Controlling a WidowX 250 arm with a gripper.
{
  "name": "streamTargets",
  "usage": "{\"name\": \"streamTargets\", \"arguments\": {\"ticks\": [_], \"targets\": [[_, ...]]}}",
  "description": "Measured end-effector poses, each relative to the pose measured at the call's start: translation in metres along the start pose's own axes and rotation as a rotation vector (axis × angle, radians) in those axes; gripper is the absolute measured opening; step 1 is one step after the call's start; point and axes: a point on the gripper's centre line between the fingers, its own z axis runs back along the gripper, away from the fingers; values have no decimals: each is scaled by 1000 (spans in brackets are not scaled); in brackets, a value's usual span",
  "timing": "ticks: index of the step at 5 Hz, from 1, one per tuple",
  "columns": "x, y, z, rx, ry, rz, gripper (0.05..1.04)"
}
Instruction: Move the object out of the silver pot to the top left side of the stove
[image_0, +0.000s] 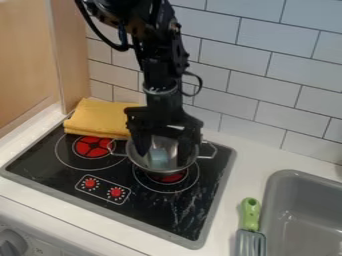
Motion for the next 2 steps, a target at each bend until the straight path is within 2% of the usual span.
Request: {"name": "streamTargets", "arguments": {"ticks": [2], "targets": [[3, 2, -12, 9, 24, 6, 963]]}}
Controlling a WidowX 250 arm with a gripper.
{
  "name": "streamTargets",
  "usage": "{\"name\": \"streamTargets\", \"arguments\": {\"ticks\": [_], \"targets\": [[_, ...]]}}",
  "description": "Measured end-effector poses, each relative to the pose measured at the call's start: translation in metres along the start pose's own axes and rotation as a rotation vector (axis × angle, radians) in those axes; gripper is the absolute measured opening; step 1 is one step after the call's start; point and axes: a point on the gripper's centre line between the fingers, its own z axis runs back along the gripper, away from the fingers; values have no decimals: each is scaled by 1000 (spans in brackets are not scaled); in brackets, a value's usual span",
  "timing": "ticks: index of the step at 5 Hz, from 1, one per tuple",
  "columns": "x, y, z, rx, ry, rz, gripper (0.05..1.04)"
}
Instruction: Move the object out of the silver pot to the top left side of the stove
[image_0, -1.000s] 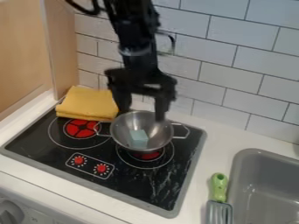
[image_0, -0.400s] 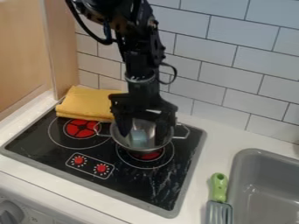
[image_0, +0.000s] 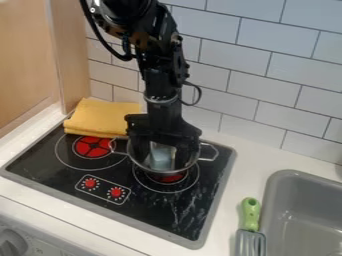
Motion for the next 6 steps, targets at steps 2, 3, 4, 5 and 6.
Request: {"name": "streamTargets", "arguments": {"ticks": [2, 3, 4, 5, 6], "targets": [[4, 2, 0, 10, -25, 7, 585], [4, 2, 0, 11, -21, 3, 584], [3, 3, 1, -2, -16, 12, 584], [4, 0, 12, -25, -28, 8, 584], [11, 4, 28, -50, -71, 28, 584]]}}
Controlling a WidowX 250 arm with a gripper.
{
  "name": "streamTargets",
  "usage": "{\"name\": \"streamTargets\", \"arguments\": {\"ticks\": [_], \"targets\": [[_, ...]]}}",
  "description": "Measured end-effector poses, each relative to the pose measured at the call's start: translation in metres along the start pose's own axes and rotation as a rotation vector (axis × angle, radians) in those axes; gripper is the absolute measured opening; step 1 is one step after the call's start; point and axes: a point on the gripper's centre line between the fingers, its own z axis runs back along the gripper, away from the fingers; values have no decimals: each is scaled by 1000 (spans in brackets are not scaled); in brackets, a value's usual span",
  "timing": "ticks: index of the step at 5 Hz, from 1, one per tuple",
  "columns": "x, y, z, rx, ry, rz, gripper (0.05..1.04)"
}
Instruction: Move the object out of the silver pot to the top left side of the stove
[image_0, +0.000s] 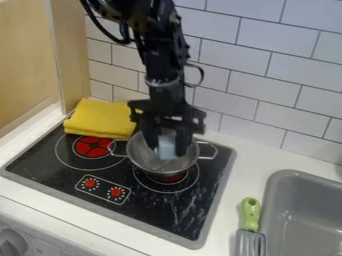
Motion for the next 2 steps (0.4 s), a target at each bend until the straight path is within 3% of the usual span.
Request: {"name": "streamTargets", "arguments": {"ticks": [2], "targets": [[26, 39, 32, -8, -97, 104, 584]]}}
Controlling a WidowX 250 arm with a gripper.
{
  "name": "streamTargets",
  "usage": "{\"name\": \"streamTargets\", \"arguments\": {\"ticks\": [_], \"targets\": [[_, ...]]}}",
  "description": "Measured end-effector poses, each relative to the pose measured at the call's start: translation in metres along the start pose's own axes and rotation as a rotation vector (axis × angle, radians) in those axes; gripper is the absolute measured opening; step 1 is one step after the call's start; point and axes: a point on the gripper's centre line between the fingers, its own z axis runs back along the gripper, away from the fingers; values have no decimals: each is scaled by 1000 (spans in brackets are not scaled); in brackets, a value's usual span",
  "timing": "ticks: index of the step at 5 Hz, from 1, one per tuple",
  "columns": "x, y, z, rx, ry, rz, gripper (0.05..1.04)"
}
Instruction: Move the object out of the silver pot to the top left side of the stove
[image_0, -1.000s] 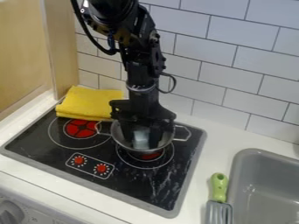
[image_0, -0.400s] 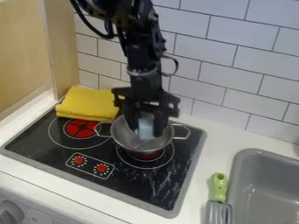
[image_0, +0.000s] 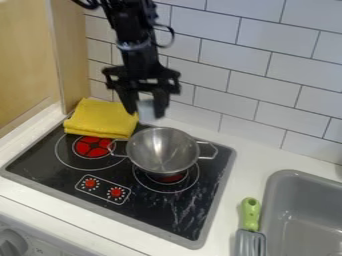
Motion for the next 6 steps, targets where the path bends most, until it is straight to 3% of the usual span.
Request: {"name": "streamTargets", "arguments": {"ticks": [1, 2, 6], "targets": [[16, 21, 12, 8, -44, 42, 584], [25, 37, 5, 19, -33, 76, 584], [39, 59, -49, 71, 68, 129, 584]]}}
